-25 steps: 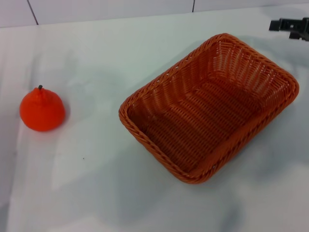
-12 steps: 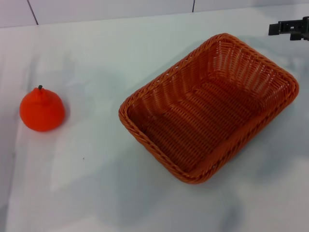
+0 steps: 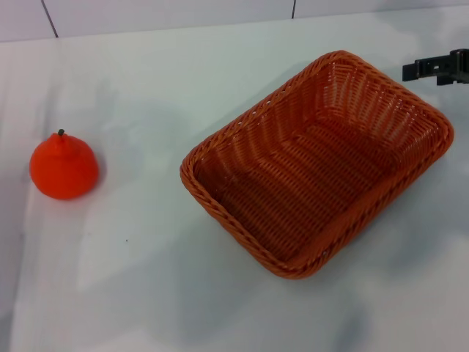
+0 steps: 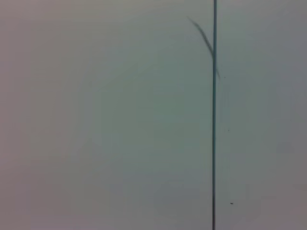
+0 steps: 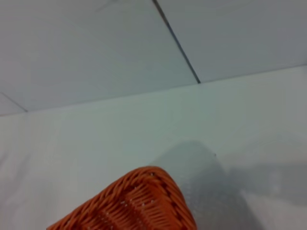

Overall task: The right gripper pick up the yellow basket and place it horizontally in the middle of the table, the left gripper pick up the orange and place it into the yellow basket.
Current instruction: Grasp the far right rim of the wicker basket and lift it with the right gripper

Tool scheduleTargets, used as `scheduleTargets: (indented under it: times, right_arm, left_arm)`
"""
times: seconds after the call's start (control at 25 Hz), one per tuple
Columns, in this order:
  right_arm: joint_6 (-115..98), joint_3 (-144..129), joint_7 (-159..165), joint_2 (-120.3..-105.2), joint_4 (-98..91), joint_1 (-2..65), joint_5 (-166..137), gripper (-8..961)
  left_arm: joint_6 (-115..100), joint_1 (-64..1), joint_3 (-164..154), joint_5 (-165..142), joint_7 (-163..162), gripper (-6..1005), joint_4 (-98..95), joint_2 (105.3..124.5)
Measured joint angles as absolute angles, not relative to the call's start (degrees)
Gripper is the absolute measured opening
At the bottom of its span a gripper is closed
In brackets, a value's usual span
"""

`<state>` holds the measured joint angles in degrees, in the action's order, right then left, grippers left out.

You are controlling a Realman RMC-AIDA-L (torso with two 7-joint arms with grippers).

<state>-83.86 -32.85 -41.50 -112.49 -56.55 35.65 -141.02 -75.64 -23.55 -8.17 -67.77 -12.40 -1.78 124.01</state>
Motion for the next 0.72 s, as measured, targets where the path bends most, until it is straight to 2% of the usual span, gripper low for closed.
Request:
scheduleTargets:
  times: [0.72]
  right_arm:
    - [-84.82, -35.42, -41.48, -112.28, -54.52, 38.56, -145.2, 881]
  left_arm:
    - [-75.68, -23.37, -8.22, -67.84, -12.39, 811, -1.54, 124.17]
